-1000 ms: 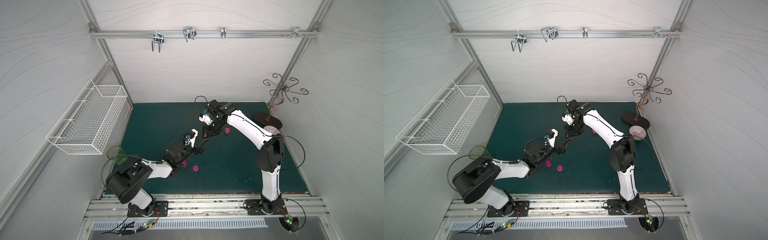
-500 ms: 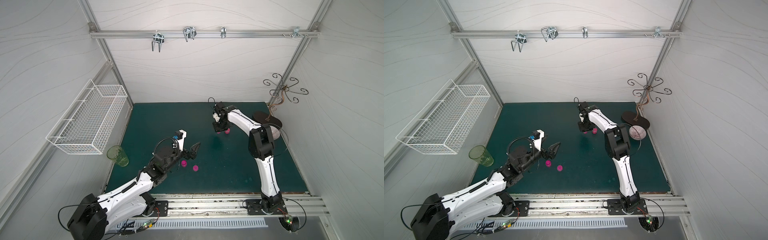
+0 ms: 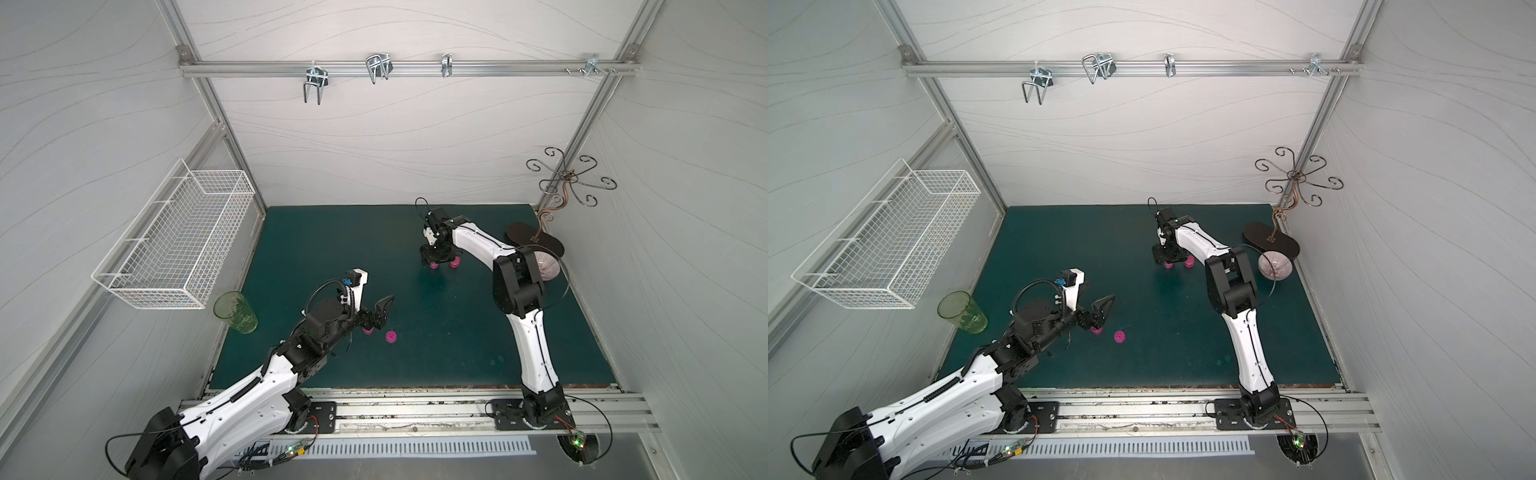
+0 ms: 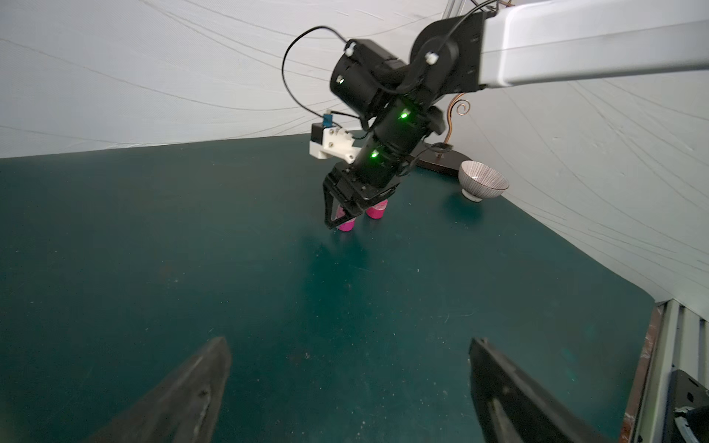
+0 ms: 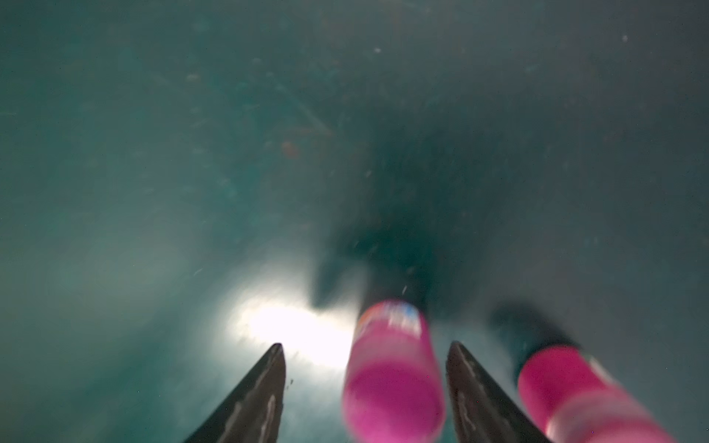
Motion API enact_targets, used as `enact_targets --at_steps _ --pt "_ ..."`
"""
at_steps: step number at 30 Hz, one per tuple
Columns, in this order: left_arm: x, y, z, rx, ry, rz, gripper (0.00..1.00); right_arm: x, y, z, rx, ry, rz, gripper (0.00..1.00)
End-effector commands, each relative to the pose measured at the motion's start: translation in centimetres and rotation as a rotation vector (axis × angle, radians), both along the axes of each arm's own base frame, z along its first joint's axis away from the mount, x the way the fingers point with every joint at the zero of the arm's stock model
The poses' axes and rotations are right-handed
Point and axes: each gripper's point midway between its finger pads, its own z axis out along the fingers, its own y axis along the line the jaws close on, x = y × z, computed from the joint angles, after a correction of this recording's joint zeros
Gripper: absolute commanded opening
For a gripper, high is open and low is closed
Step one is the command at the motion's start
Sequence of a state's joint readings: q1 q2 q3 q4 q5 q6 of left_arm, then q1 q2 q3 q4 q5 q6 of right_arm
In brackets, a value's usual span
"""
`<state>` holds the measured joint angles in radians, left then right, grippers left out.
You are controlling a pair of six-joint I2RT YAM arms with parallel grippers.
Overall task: Close the paint jar lid
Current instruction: Place the paint jar at the center of the board.
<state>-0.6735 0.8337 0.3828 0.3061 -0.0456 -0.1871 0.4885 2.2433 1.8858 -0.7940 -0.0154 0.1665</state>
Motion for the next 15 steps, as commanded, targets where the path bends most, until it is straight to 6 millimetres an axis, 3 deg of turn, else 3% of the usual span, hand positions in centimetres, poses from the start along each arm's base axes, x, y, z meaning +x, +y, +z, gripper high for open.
enact_targets --at_steps 1,4,6,11,15 --pt "1.9 1.8 2.1 -0.021 -0.026 0.106 1.00 -1.0 1.5 10.2 0.217 -0.151 0.033 0.71" --pt "4.3 4.7 1.3 -0.102 0.076 0.186 1.00 -4.2 1.5 13.3 0.301 -0.171 0.097 0.72" --pt "5.9 6.3 0.6 -0.117 0.141 0.248 1.00 -6.6 1.6 13.5 0.344 -0.164 0.148 0.72" --pt "8.5 9.2 -1.5 -0.083 0.256 0.366 1.00 -14.1 4.5 10.9 0.365 -0.139 0.389 0.71" --pt "8.6 11.6 -3.2 -0.069 0.296 0.445 1.00 -18.9 7.7 8.3 0.338 -0.167 0.535 0.71"
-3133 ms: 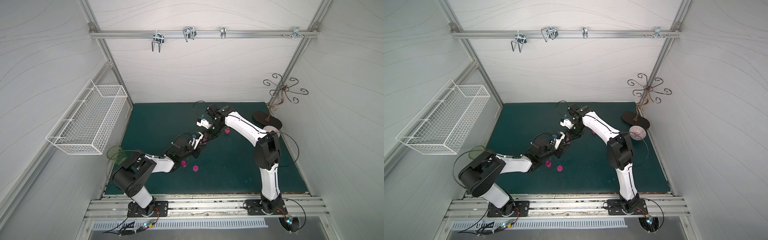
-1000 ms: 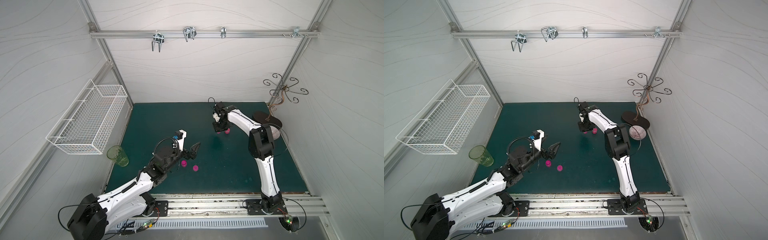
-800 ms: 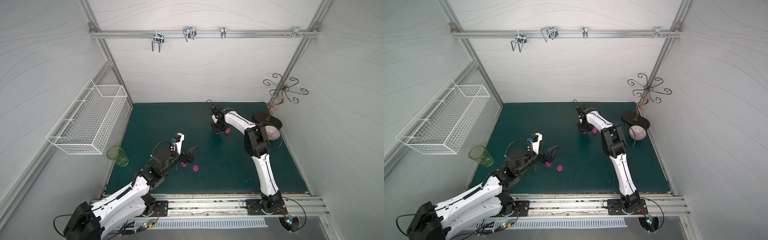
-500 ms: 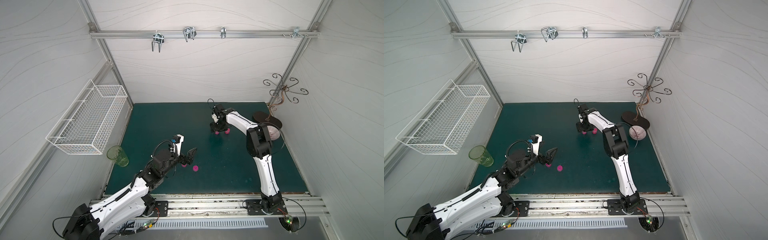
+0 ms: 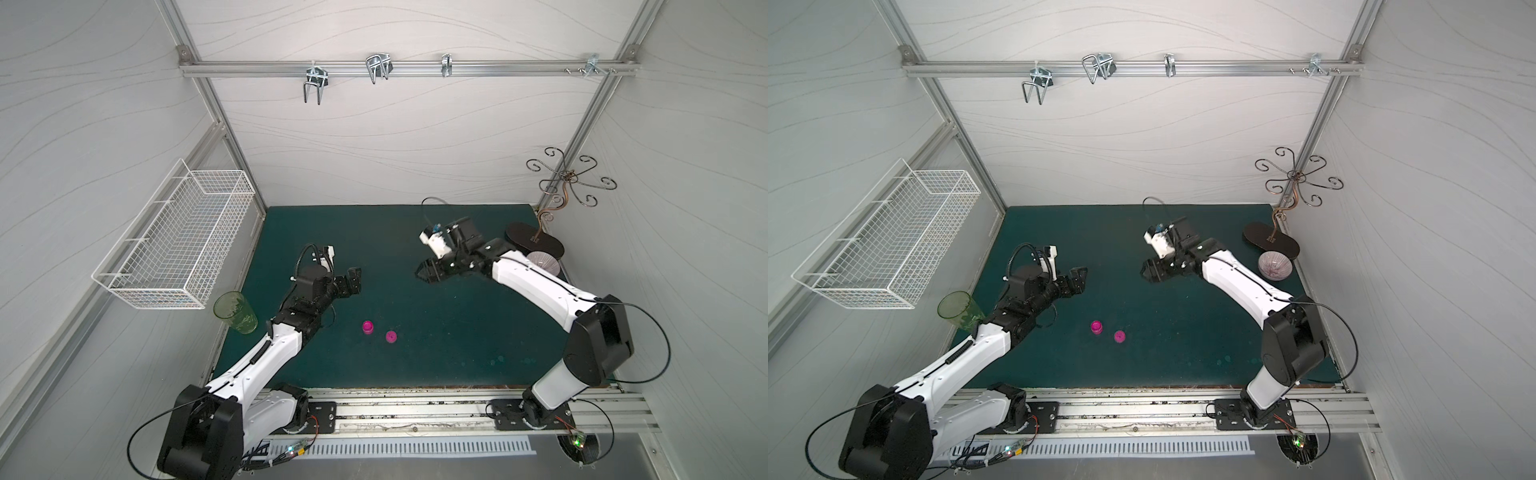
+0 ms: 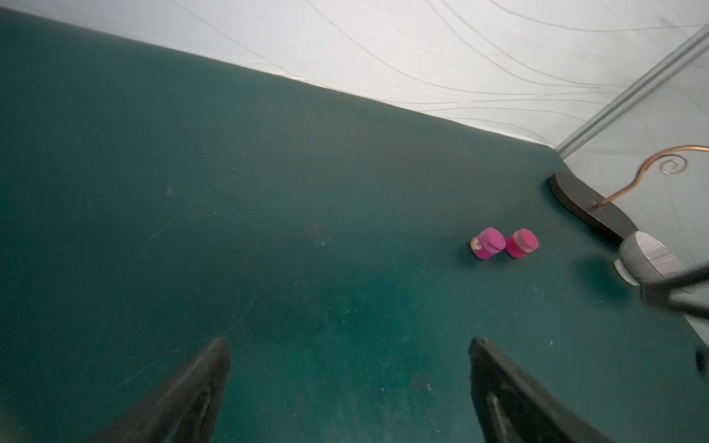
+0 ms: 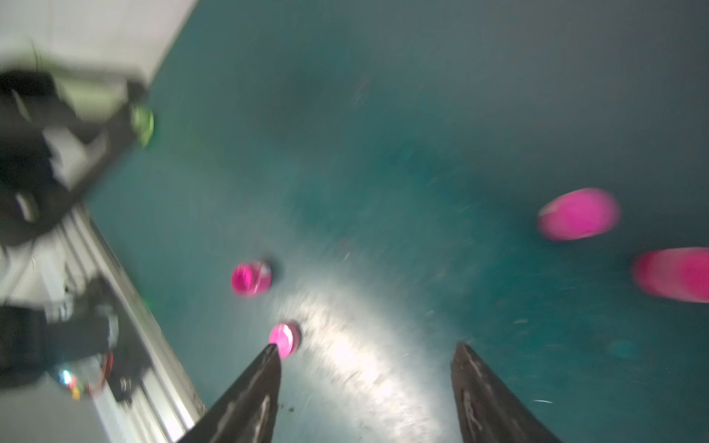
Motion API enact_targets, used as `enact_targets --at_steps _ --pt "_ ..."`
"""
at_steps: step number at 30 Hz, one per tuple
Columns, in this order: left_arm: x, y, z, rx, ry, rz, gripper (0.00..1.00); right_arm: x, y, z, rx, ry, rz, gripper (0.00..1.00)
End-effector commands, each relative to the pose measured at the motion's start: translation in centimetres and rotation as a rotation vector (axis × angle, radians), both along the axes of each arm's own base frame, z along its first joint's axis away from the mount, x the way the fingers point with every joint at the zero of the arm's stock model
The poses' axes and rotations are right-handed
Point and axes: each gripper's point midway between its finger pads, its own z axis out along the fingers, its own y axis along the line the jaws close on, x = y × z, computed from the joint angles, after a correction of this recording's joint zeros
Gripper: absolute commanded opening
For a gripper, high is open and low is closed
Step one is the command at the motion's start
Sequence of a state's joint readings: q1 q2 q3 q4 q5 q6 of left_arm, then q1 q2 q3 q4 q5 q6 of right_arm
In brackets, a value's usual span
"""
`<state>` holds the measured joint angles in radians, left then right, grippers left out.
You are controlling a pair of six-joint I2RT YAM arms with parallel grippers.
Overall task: Close the paint jar lid
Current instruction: Place the paint jar at the center of the board, then pick up the paint jar from the center of the board.
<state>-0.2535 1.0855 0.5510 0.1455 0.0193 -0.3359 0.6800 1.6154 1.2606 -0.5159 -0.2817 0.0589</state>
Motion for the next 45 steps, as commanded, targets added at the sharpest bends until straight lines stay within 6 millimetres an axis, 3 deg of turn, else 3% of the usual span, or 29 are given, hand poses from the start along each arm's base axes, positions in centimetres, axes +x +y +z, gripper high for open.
enact_targets --at_steps 1,8,14,19,27,39,45 --pt "0.0 1.3 0.5 -0.019 -0.009 0.051 1.00 -3.7 3.1 -2.1 0.000 -0.046 0.151 0.71" --pt "-2.0 1.5 0.0 -0.021 -0.049 0.036 1.00 -8.3 8.1 -4.4 0.036 -0.100 0.273 0.70" --pt "-2.9 1.8 -0.7 0.007 -0.049 0.041 1.00 -10.1 11.1 -7.6 -0.004 -0.091 0.326 0.69" --pt "-3.1 2.0 -0.6 0.025 -0.056 0.049 1.00 -10.2 12.7 -9.0 -0.040 -0.113 0.336 0.68" --pt "-3.2 1.9 -0.5 0.027 -0.067 0.046 1.00 -9.6 14.1 -9.5 -0.073 -0.138 0.331 0.65" --pt "-3.5 1.9 -0.1 0.020 -0.089 0.040 1.00 -9.2 14.6 -11.4 -0.130 -0.134 0.331 0.60" --pt "-3.4 1.7 -0.1 0.017 -0.087 0.029 1.00 -9.0 14.7 -11.6 -0.138 -0.142 0.327 0.52"
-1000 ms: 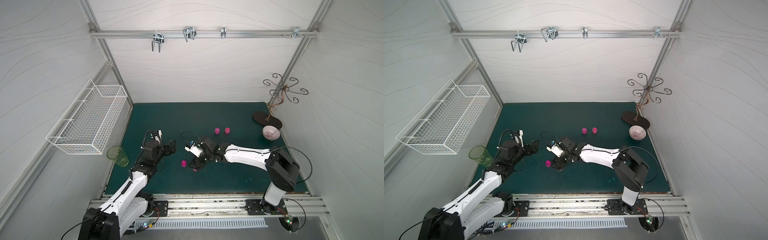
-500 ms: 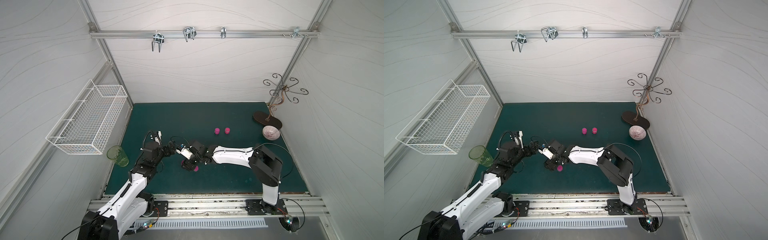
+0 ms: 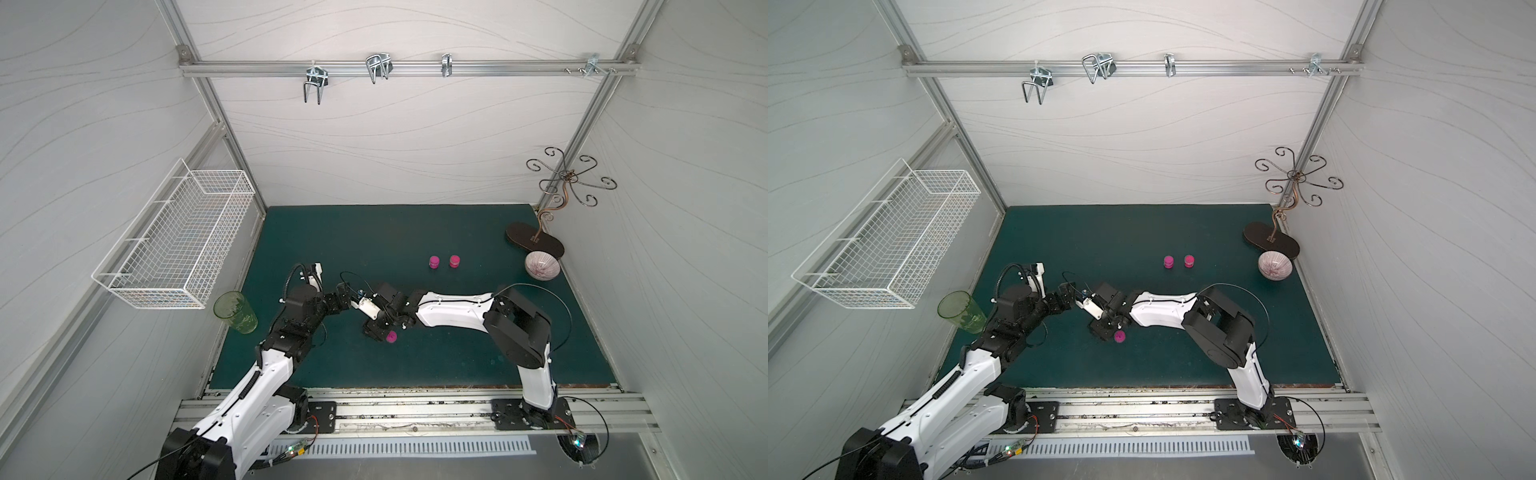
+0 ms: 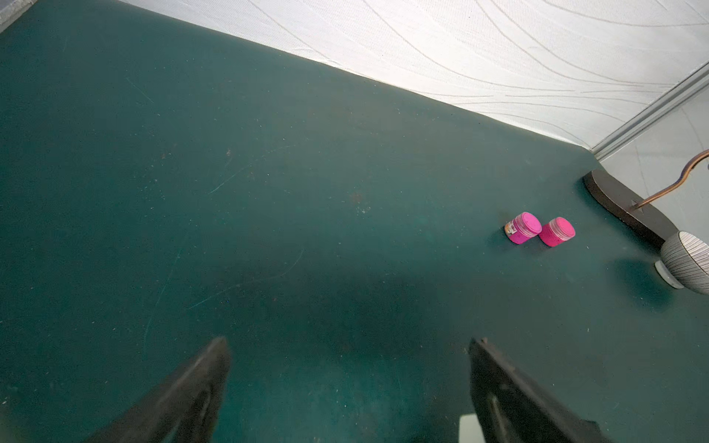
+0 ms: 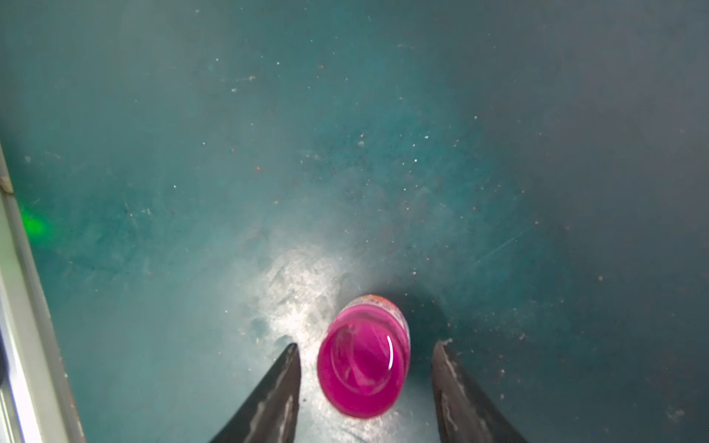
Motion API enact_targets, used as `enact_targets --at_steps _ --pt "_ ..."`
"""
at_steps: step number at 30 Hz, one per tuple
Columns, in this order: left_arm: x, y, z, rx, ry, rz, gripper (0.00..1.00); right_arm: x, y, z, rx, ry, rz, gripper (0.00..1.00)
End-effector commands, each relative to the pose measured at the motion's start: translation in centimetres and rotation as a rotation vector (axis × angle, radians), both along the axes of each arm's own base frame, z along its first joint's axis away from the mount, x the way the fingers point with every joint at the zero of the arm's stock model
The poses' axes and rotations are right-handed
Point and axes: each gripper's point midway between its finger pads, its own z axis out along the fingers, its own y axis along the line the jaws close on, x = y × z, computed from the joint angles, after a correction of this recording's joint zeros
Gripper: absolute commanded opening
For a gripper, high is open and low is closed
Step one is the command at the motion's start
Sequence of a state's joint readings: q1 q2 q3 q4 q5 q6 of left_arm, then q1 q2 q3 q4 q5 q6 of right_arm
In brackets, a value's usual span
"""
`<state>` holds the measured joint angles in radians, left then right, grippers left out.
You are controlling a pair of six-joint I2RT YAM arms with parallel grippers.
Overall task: Close the paint jar lid
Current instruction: Pick up the paint jar from the center of the board.
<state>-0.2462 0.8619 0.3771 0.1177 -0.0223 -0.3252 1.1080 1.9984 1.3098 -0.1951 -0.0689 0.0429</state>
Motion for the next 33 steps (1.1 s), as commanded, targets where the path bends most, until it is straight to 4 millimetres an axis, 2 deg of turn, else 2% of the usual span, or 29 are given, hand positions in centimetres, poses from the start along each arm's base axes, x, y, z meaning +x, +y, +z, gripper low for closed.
enact_targets --at_steps 1,6,11,20,27,33 --pt "0.5 -0.3 1.5 -0.004 -0.059 -0.011 1.00 -0.1 0.3 -0.2 -0.015 -0.005 0.006 0.50" --pt "0.5 -0.2 1.4 0.004 -0.059 -0.010 1.00 -0.2 0.4 -0.6 -0.022 0.006 0.007 0.40" --pt "0.5 -0.2 1.4 0.008 -0.057 -0.006 1.00 -0.3 0.5 -0.8 -0.025 0.013 0.008 0.38" --pt "0.5 -0.2 1.3 0.011 -0.058 -0.012 1.00 -0.2 0.3 -0.4 -0.028 0.007 0.001 0.29" --pt "0.4 -0.6 1.7 0.000 -0.078 -0.031 1.00 0.8 -1.0 0.7 -0.052 -0.048 -0.053 0.27" --pt "0.0 -1.4 2.6 -0.035 -0.134 -0.082 1.00 2.5 -3.3 1.6 -0.060 -0.071 -0.131 0.27"
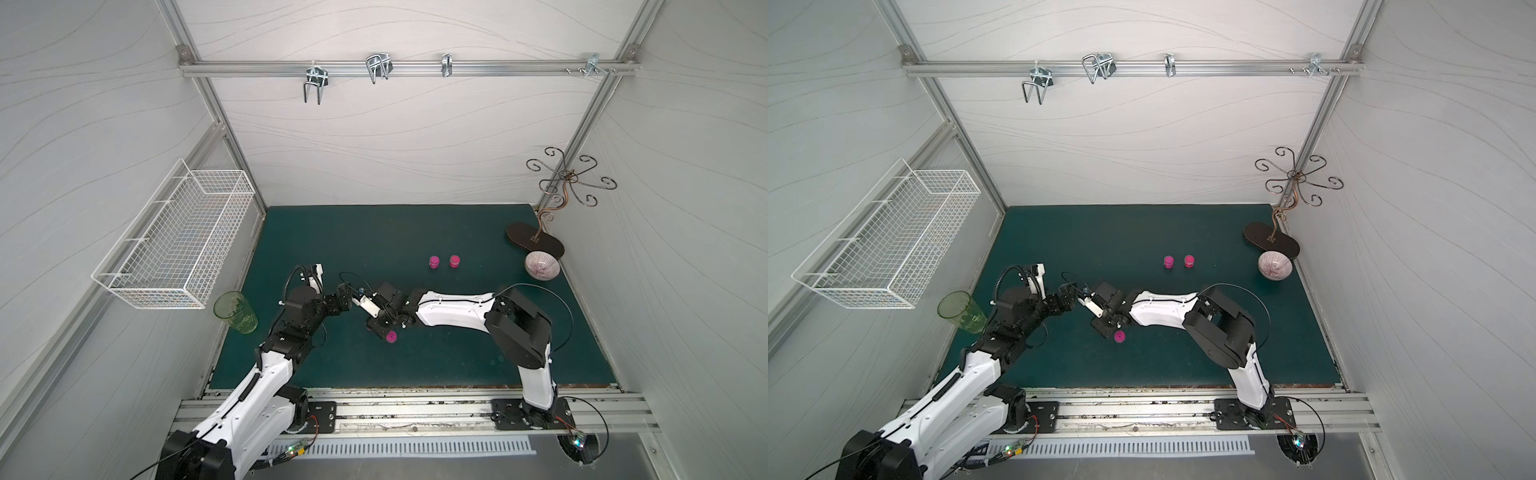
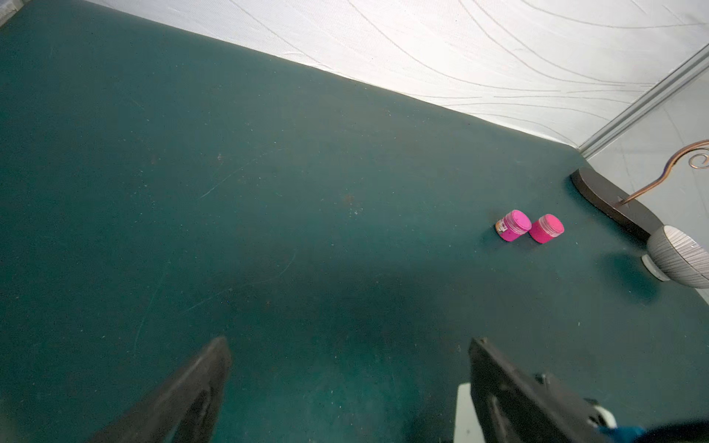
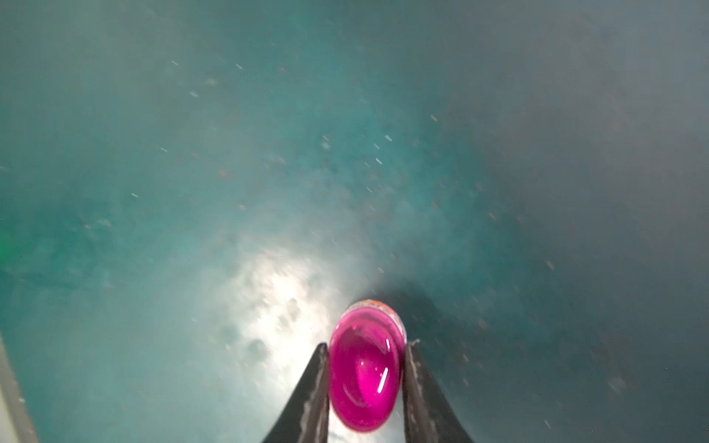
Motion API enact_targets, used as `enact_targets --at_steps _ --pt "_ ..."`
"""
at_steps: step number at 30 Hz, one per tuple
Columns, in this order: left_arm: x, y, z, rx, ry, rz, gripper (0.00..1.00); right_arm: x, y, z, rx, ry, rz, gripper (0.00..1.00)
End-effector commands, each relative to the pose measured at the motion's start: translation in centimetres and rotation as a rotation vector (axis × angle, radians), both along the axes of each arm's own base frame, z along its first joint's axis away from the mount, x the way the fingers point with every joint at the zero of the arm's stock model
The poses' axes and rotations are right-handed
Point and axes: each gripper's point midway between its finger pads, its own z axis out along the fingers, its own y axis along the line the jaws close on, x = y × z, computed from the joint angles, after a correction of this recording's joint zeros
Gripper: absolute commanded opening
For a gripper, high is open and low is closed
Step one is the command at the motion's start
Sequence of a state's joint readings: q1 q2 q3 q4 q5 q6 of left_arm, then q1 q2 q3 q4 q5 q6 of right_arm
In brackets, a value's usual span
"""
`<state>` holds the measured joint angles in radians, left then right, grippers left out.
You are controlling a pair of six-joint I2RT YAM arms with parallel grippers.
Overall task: Close the paint jar lid
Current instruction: Pick up the paint jar from the center of the board.
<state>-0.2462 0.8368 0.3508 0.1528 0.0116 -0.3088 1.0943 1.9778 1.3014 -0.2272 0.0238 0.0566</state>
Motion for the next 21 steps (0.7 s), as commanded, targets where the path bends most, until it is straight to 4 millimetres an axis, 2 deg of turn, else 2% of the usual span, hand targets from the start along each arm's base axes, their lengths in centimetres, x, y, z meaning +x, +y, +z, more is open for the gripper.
enact_targets --at_steps 1,9,16,19,21 --pt "0.2 -1.1 2.5 -0.035 -0.112 -0.056 1.00 1.2 -2.3 1.7 -0.011 -0.028 -0.068 0.27" --pt "-1.1 -3.9 5.2 -0.128 -0.264 -0.228 1.00 3.9 -6.7 4.3 -0.001 -0.038 -0.166 0.27" --pt "-3.5 -8.4 8.3 -0.243 -0.431 -0.538 0.98 5.7 -10.7 7.8 0.042 -0.010 -0.222 0.28" --pt "-4.6 -9.9 9.6 -0.291 -0.499 -0.658 0.98 6.3 -12.4 9.5 0.081 0.011 -0.248 0.28" --pt "-4.5 -10.3 10.5 -0.321 -0.528 -0.686 0.98 6.6 -13.4 10.7 0.106 0.023 -0.267 0.28"
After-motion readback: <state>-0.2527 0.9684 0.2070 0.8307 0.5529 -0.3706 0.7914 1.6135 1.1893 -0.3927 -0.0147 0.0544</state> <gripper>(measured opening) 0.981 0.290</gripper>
